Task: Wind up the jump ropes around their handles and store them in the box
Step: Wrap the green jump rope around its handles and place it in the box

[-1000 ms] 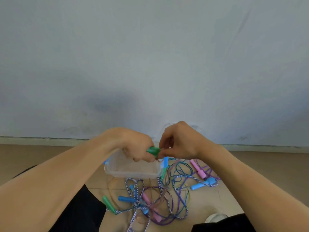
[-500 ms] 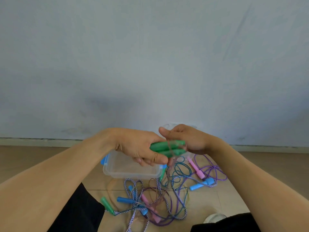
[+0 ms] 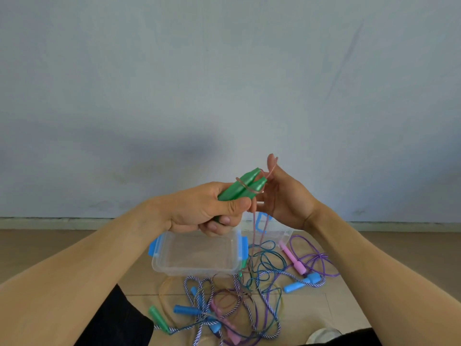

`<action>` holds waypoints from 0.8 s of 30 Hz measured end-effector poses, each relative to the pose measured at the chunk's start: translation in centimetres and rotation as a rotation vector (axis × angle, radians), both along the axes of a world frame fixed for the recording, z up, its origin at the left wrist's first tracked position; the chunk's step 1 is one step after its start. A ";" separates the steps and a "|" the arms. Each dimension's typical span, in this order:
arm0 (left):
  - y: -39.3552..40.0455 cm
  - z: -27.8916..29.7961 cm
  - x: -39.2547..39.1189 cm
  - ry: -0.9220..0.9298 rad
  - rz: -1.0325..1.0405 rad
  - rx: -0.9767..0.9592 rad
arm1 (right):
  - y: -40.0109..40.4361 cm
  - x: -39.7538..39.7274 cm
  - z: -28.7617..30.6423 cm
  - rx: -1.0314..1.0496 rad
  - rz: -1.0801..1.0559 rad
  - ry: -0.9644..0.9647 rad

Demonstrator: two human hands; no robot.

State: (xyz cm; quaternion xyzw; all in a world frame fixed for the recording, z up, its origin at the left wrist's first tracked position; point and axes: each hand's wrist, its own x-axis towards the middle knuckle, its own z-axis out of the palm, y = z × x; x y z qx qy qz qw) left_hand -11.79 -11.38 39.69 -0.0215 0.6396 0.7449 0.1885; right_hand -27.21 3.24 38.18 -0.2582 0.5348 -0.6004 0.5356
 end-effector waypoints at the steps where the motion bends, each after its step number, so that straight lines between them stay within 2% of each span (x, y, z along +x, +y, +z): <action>1: 0.0 0.0 0.0 -0.016 0.008 0.006 | -0.2 0.3 -0.2 0.038 -0.057 0.120; 4: 0.1 -0.1 -0.2 -0.084 0.024 0.003 | -0.3 1.3 -1.2 0.067 -0.237 0.484; 7: 0.1 -0.2 -0.3 -0.185 -0.059 -0.053 | -0.2 2.1 -0.5 0.023 -0.370 0.538; 9: 0.0 -0.3 -0.1 -0.229 -0.148 -0.107 | 0.0 1.8 0.1 -0.012 -0.344 0.478; 11: 0.0 -0.4 0.1 -0.219 -0.273 -0.116 | 0.3 1.7 0.5 0.003 -0.195 0.348; 14: 0.3 -0.2 0.3 -0.154 -0.427 -0.039 | 0.6 2.2 -0.1 0.076 -0.011 0.345; 17: 0.3 0.0 0.2 -0.065 -0.345 0.015 | 0.0 3.4 -1.5 0.059 -0.002 0.322; 19: 0.0 0.2 0.1 -0.033 -0.245 0.035 | -0.6 4.0 -2.0 0.071 0.007 0.233; 24: -1.3 0.8 0.3 -0.045 -0.139 0.051 | -0.9 3.8 -0.9 0.057 -0.056 0.089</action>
